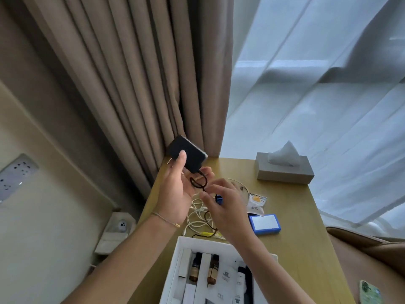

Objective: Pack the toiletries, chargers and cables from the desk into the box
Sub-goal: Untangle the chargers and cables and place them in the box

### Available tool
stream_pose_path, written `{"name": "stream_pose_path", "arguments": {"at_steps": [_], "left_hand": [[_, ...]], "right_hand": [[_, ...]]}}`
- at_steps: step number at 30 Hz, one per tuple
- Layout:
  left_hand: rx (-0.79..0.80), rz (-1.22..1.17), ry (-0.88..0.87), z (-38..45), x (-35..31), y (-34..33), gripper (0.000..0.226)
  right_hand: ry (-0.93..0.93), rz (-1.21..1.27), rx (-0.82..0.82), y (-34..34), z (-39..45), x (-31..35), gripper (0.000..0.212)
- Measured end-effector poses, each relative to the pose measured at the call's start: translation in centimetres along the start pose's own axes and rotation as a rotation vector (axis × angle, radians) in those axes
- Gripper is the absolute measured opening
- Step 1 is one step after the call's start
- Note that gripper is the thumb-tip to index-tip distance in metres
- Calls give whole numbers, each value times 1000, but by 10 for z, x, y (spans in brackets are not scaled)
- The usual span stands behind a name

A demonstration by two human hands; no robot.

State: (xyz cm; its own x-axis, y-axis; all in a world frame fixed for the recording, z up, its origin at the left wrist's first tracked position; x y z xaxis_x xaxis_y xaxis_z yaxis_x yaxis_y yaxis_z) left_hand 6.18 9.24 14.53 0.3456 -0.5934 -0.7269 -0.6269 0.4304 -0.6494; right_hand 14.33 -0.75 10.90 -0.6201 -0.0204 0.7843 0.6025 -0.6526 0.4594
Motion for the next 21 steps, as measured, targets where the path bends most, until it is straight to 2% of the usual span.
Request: {"name": "stream_pose_path", "arguments": {"at_steps": [2, 4, 7, 9, 11, 13, 17, 19, 21], "left_hand": [[-22, -68, 3, -5, -10, 6, 55], [-86, -36, -48, -8, -21, 16, 47], [-246, 217, -221, -13, -40, 39, 25], [-327, 437, -300, -16, -48, 53, 16], [-340, 584, -291, -17, -46, 62, 13], [-302, 723, -256, -17, -40, 64, 12], [-192, 1111, -186, -19, -20, 54, 17], [-101, 1231, -131, -23, -9, 45, 21], [51, 1323, -48, -29, 2, 35, 23]], "right_hand": [[19, 3, 70, -6, 0, 8, 19], [62, -47, 85, -6, -4, 13, 25], [124, -102, 123, 3, -10, 19, 21], [69, 42, 222, 8, -11, 19, 25], [-33, 342, 260, 18, -10, 21, 20], [-84, 564, 225, 32, -6, 25, 15], [-69, 701, 275, 42, 3, 44, 15], [-20, 560, 328, 42, 9, 52, 16], [77, 284, 332, 46, 19, 56, 17]]}}
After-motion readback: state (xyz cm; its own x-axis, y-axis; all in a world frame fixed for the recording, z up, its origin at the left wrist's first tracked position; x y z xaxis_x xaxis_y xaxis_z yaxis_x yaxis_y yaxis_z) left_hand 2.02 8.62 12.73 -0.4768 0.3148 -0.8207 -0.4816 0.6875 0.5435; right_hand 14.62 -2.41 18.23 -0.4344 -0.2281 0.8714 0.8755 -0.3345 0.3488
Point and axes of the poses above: each hand's wrist, its own z-axis towards the middle knuckle, its own y-axis out of the back of the hand, x = y × z, the point moved 7 cm from there along z, towards the middle knuckle, and after that the axes turned 11 degrees about y, right-handed, at the moved point
